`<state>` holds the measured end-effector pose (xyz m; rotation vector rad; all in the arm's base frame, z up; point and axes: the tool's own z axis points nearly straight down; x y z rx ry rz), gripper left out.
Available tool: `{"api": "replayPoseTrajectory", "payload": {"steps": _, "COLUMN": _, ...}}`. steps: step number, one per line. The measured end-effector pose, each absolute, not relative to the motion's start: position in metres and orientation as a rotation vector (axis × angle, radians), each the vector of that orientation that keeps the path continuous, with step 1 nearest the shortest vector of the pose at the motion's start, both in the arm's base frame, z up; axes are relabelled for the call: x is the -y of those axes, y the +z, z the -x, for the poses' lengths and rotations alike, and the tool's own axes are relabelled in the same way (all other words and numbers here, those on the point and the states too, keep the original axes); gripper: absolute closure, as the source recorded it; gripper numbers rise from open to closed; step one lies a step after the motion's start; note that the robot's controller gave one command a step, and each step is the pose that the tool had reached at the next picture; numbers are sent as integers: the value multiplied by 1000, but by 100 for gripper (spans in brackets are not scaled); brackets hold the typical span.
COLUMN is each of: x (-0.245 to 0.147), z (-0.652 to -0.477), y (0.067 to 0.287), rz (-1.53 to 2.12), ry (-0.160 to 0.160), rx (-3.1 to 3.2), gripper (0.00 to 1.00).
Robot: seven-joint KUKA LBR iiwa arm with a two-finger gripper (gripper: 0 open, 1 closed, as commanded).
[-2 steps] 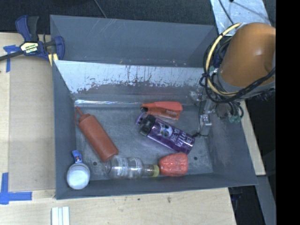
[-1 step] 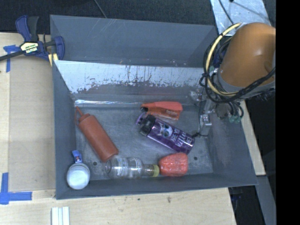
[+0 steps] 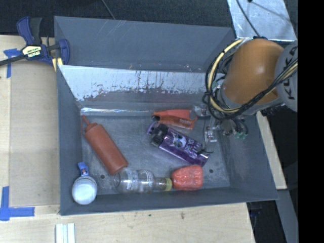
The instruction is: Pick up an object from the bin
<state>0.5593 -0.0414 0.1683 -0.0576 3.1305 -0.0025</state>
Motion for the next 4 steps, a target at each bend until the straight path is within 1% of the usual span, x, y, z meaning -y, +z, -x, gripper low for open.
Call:
{"api": "replayPoseTrajectory", "payload": {"steps": 1, "x": 35, "z": -563, "y": 139, "rz": -99, "ry": 1, "rx": -3142, "gripper": 0}}
{"api": "replayPoseTrajectory", "payload": {"steps": 2, "x": 22, "z": -574, "y": 110, "rz": 4, "ry": -2, "rx": -3137, "gripper": 0}}
{"api": "replayPoseTrajectory", "payload": {"steps": 3, "x": 23, "z": -565, "y": 94, "rz": -11, "ry": 5, "rx": -3135, "gripper": 0}}
{"api": "replayPoseTrajectory", "payload": {"steps": 4, "x": 24, "z": -582, "y": 77, "rz": -20, "ry": -3, "rx": -3131, "gripper": 100}}
